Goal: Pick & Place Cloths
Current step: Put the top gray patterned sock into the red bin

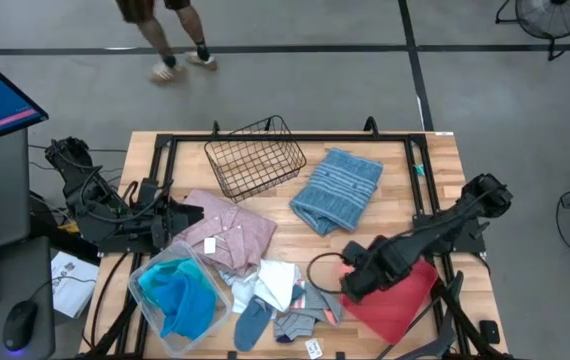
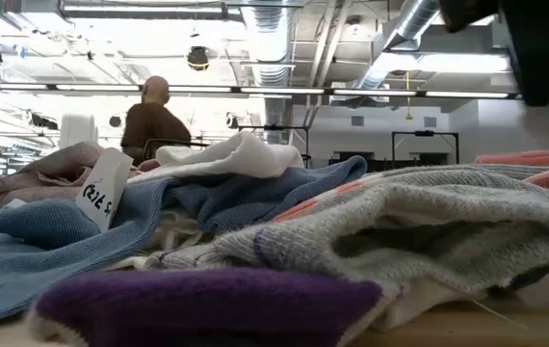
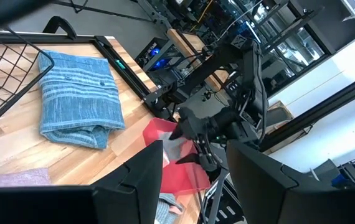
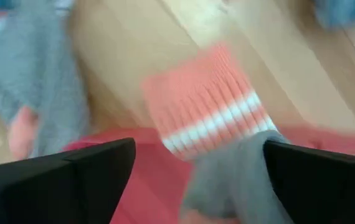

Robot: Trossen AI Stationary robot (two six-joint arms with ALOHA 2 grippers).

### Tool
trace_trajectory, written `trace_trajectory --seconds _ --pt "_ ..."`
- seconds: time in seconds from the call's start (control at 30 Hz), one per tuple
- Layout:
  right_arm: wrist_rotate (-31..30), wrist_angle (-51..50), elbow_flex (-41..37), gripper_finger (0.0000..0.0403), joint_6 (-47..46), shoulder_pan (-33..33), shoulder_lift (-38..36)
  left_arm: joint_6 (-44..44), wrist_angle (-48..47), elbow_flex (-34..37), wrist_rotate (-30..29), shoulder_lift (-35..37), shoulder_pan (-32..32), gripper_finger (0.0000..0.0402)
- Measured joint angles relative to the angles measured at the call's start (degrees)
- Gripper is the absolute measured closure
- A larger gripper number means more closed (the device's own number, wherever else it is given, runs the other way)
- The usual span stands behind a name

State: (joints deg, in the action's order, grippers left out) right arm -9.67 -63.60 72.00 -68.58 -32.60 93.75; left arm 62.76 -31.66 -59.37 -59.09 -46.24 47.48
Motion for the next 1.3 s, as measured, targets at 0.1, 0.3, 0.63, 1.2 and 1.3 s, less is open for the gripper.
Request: trace_trajectory --seconds 0.1,0.3,0.63,1.2,1.3 --pt "1.3 0.7 0.3 0.0067 7.7 3.0 0.8 0.0 0.0 0.0 0.1 0.0 0.0 0.0238" --pt "2.3 -0.3 0.0 0.0072 12.2 7.2 1.3 0.0 0.0 0.0 1.0 0.0 0.0 0.0238" --pt "3.6 -1.5 -0.1 0.0065 25.7 9.5 2.2 -2.5 0.0 0.0 2.0 0.0 0.0 0.0238" --pt "14.9 6.4 -6.9 0.0068 33.2 14.9 2.2 -2.5 0.0 0.0 1.9 0.0 0.0 0.0238" --pt "15.7 7.4 -7.7 0.0081 33.2 15.2 2.2 -2.5 0.0 0.0 1.9 0.0 0.0 0.0238"
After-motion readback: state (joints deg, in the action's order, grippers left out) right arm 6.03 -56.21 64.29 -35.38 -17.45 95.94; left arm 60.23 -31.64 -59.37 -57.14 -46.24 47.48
